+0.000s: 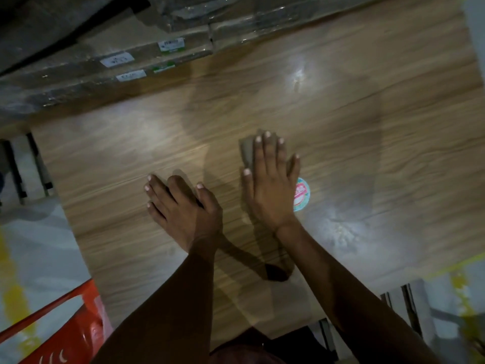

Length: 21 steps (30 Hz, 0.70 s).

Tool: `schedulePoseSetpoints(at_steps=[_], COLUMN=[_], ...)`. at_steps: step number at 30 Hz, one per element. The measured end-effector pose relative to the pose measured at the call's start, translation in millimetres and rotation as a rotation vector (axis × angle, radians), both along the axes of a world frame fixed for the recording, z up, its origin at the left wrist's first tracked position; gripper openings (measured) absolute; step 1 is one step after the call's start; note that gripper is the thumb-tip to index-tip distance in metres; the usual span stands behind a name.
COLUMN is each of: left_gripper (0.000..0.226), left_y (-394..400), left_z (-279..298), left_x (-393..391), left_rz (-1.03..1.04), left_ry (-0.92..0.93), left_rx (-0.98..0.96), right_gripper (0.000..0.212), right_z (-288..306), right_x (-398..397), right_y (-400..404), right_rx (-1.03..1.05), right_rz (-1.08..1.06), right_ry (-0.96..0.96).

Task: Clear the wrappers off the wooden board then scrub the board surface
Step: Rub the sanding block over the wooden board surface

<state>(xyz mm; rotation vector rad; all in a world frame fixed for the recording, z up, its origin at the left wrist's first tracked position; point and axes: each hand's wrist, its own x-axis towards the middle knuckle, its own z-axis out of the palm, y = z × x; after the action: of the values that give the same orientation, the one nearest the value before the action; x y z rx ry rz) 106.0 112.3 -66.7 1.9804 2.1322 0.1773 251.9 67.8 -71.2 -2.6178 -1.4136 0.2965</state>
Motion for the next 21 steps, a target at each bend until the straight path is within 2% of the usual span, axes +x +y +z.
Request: schedulePoseSetpoints(at_steps=[2,3,6,8,13,15,18,19,21], left_gripper=[0.059,0.059,0.059,0.06,0.059,0.059,0.059,0.059,0.057], left_y=[0,0,-1,-1,-1,-1,-2,-2,-1], left_z=[-2,-2,-3,-4,-5,-6,-6,-6,-5], left_x=[1,1,3,3,2,1,1,1,1], left_rz=[0.01,0.02,0.035,0.033,0.029,0.023,0.024,0.022,0.022], left_ry=[0.007,0.011,0.009,0.016,0.018,0.021,0.024,0.019,0.003], left_rx=[0.008,0.015,0.03,0.032,0.045,0.056,0.054,0.05,0.047], right_gripper=[0.066,0.066,0.065,0.065,0.066,0.065,0.066,0.066,0.066], right_z=[-2,-2,1,3,2,0,0,0,0], right_x=[5,10,17,8,-10,1,5,-1,-17], right_y=[-12,-17,-27,-29,-53,-67,-77,-79,-85], right_rx=[0.005,0.005,0.011,0.001,-0.034,-0.038,-0.033,-0.038,-0.039], right_rz=[0.066,0.032,-0.225,-0.309,-0.034,-0.091,-0.323,-0.319,-0.18], right_ry=[0.014,0.02,0.048,0.077,0.074,0.041,0.032,0.032,0.021])
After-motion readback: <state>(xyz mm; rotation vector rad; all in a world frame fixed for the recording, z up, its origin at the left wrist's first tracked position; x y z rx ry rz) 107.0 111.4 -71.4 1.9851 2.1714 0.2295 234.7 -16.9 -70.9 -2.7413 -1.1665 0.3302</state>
